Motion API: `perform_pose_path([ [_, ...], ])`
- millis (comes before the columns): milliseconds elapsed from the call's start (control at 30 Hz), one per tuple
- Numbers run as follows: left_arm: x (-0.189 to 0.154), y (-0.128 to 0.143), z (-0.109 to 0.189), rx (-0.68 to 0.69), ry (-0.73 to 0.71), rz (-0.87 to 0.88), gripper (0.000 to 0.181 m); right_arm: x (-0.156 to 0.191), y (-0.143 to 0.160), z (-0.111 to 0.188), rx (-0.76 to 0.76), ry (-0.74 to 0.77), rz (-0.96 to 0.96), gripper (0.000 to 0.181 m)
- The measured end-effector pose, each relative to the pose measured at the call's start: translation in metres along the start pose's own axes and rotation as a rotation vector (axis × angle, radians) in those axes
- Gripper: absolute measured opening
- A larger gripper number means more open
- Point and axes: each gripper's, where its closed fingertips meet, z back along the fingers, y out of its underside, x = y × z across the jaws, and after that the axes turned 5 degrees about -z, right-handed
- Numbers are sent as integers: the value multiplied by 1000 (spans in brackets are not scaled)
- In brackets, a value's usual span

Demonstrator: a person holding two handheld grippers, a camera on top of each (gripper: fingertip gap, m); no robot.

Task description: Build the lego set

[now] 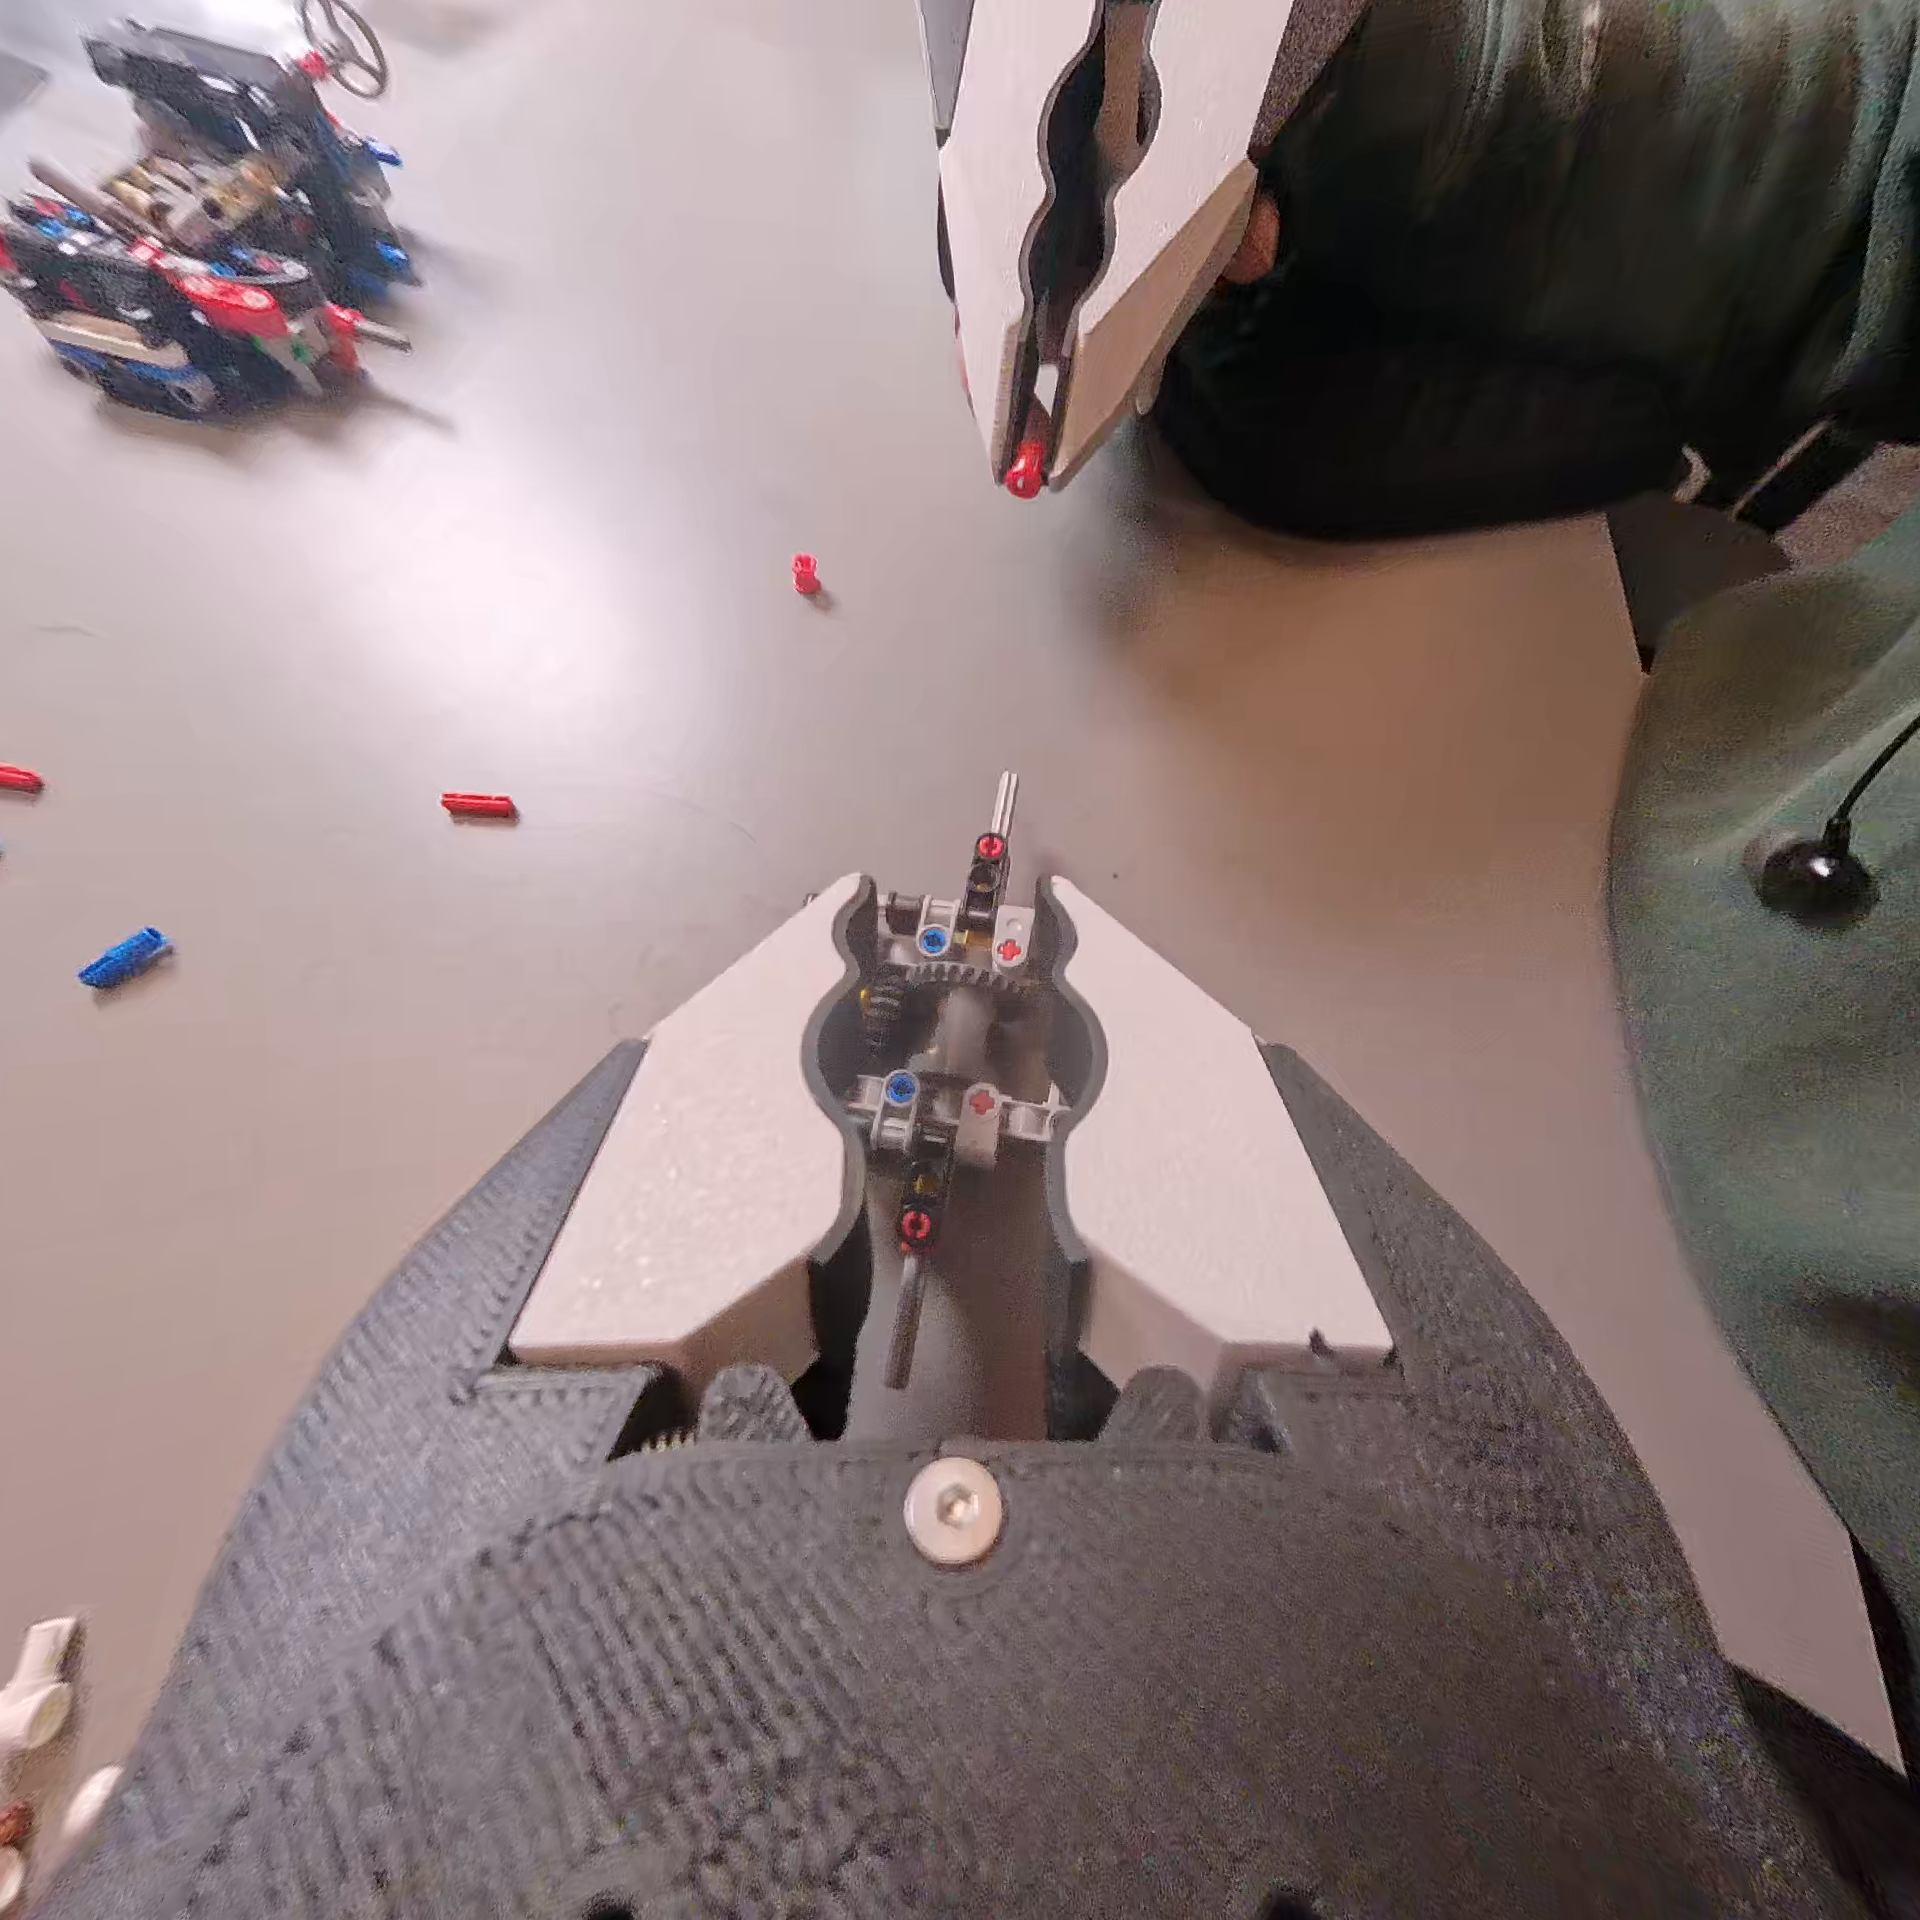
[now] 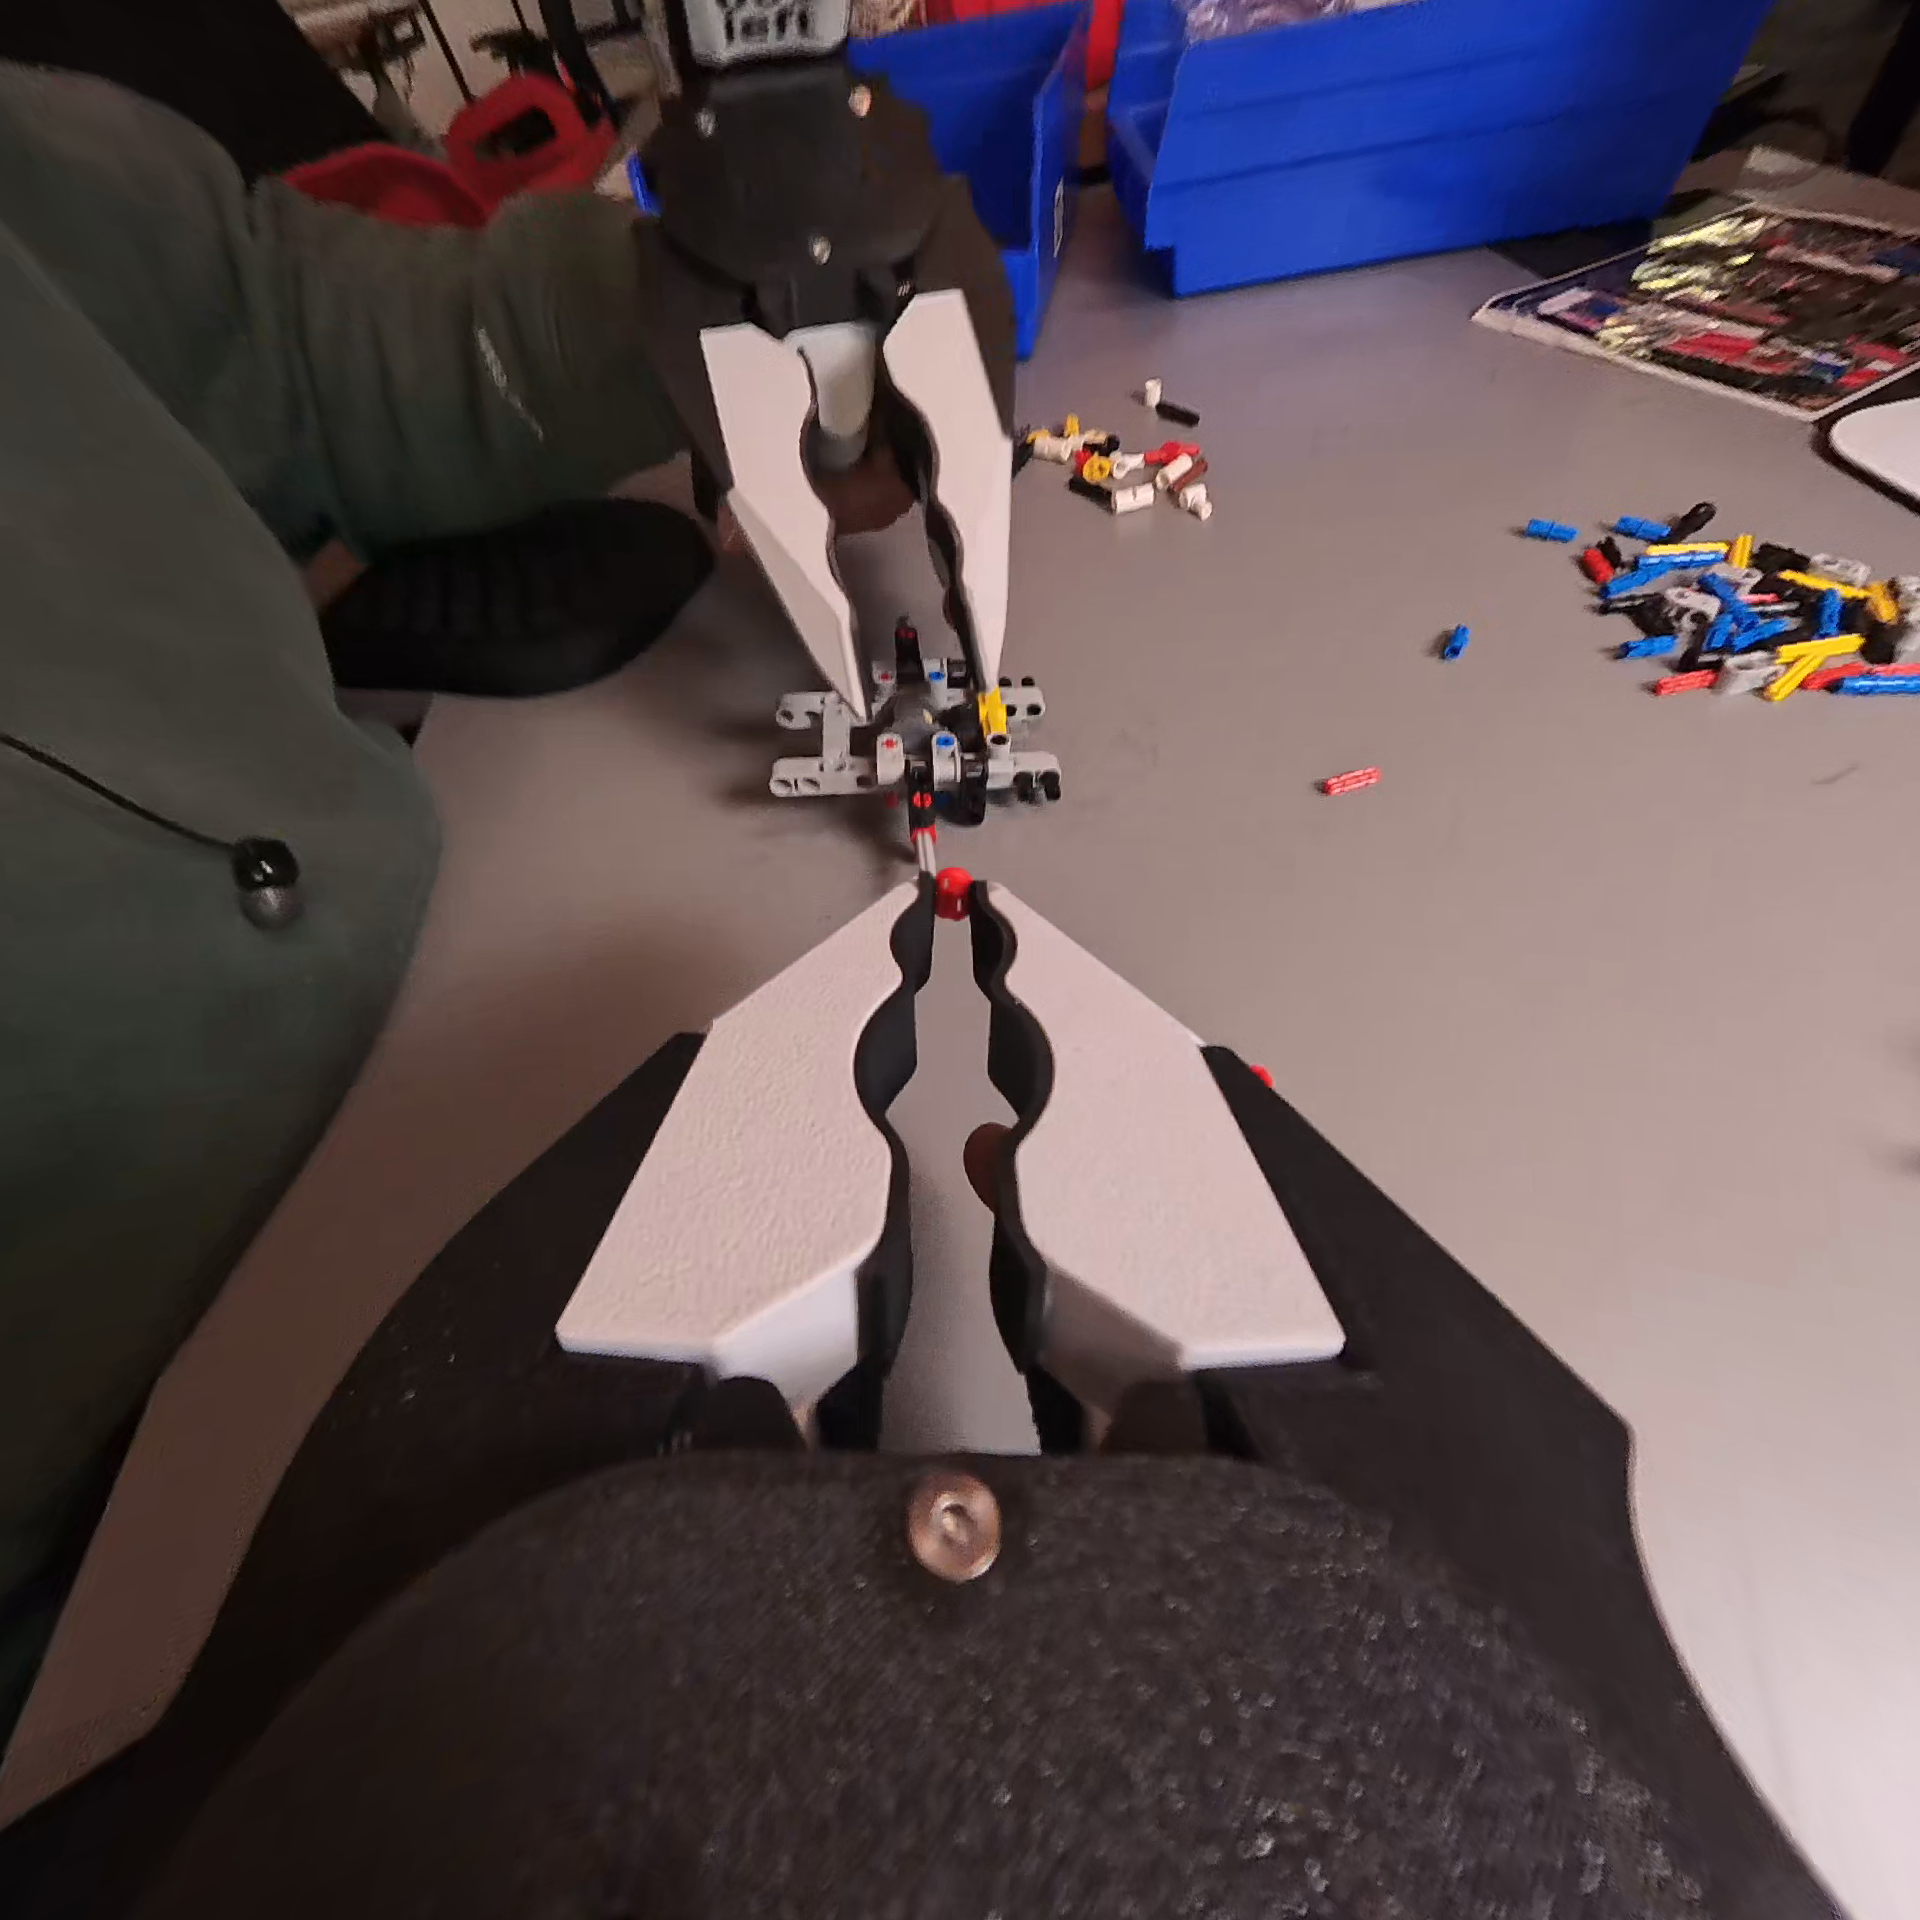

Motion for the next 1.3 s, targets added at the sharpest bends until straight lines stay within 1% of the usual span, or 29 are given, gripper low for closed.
perform_pose_path([
  [67,-2,3,-2,63,32,-16,27,2,7,-2,34,6,28,5],
  [200,-14,11,-9,224,120,-77,29,6,9,-7,50,12,59,5],
  [300,-20,10,-13,292,155,-109,29,7,10,-9,60,14,74,5],
  [500,-20,10,-16,378,142,-183,28,8,10,-10,61,25,94,5],
  [567,-20,10,-16,390,131,-210,27,8,9,-10,56,28,98,5],
  [733,-23,10,-19,399,149,-218,26,8,10,-11,63,34,107,5],
  [933,-17,8,-22,410,134,-232,16,7,11,-12,64,42,106,5],
  [1000,-12,7,-23,412,112,-237,16,6,10,-11,60,47,104,5],
  [1100,-8,5,-21,395,83,-240,8,4,9,-11,53,54,101,5],
  [1300,-3,3,-19,343,41,-163,26,2,10,-11,51,62,96,5],
])
